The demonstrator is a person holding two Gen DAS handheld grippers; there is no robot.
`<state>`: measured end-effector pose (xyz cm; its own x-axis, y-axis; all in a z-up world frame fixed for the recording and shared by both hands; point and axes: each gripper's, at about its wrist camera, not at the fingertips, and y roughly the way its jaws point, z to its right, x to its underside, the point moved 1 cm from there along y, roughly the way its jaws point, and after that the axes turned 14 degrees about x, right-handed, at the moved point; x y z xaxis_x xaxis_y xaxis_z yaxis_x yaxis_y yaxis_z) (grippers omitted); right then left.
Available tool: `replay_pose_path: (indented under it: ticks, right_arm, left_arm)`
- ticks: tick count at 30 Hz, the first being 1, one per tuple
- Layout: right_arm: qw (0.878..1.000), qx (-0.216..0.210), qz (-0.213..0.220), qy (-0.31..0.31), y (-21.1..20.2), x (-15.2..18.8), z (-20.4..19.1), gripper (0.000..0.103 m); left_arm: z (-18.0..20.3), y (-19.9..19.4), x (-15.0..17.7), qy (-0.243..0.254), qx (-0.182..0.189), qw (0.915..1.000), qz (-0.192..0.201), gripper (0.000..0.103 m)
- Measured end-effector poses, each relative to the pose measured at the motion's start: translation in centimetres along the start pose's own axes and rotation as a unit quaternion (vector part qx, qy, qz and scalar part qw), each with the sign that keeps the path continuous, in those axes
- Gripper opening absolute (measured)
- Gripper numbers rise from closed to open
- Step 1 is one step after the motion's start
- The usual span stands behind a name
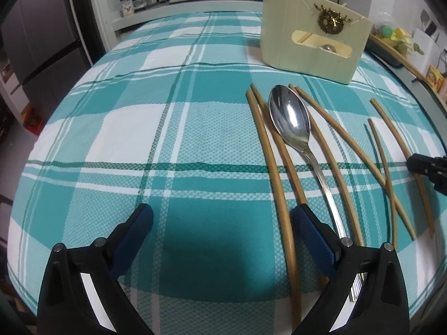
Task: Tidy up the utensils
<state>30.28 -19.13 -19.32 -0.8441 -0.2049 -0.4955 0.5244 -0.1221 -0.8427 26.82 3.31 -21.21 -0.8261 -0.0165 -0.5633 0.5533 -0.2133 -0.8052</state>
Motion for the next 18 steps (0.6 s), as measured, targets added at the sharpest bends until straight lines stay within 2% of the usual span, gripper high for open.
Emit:
replay_pose_path:
  ticks: [2, 4, 6, 8, 9, 12, 14, 16, 18]
  right_arm:
    - [1.000, 0.004, 0.005, 0.022, 0.0, 0.5, 0.6, 0.015]
    - [0.999, 0.005, 0.010, 0.038, -0.2, 1.2, 1.0, 0.014]
    - [0.998, -0.011, 0.009, 0.053, -0.6, 1.7, 1.3, 0.014]
    - [0.997, -0.028, 0.003, 0.073, -0.7, 2.2, 1.8, 0.016]
    - [0.996, -0.038, 0.000, 0.079, -0.7, 2.1, 2.0, 0.020]
    - [0.994, -0.056, 0.010, 0.091, -1.0, 1.7, 2.8, 0.020]
    - [0.994, -0.054, 0.011, 0.094, -0.9, 1.3, 3.1, 0.019]
    - [0.997, -0.033, -0.001, 0.075, -0.3, 0.9, 2.9, 0.019]
    - [0.998, -0.031, -0.003, 0.056, 0.0, 0.8, 2.5, 0.018]
  left_arm:
    - [0.1, -0.4, 0.1, 0.002, 0.000, 1.0000, 0.008, 0.083]
    - [0.2, -0.4, 0.1, 0.003, 0.000, 0.9999, 0.010, 0.081]
    - [0.2, -0.5, 0.2, 0.002, -0.001, 0.9999, 0.013, 0.082]
    - [0.1, -0.5, 0.3, -0.002, -0.003, 0.9999, 0.015, 0.087]
    - [0.0, -0.4, 0.3, -0.006, -0.003, 0.9998, 0.016, 0.088]
    - [-0.2, -0.5, 0.4, -0.007, -0.004, 0.9998, 0.019, 0.089]
    - [-0.2, -0.4, 0.4, -0.007, -0.004, 0.9998, 0.020, 0.089]
    - [-0.2, -0.4, 0.5, -0.007, -0.004, 0.9998, 0.020, 0.089]
    - [-0.1, -0.3, 0.4, -0.006, -0.004, 0.9998, 0.020, 0.090]
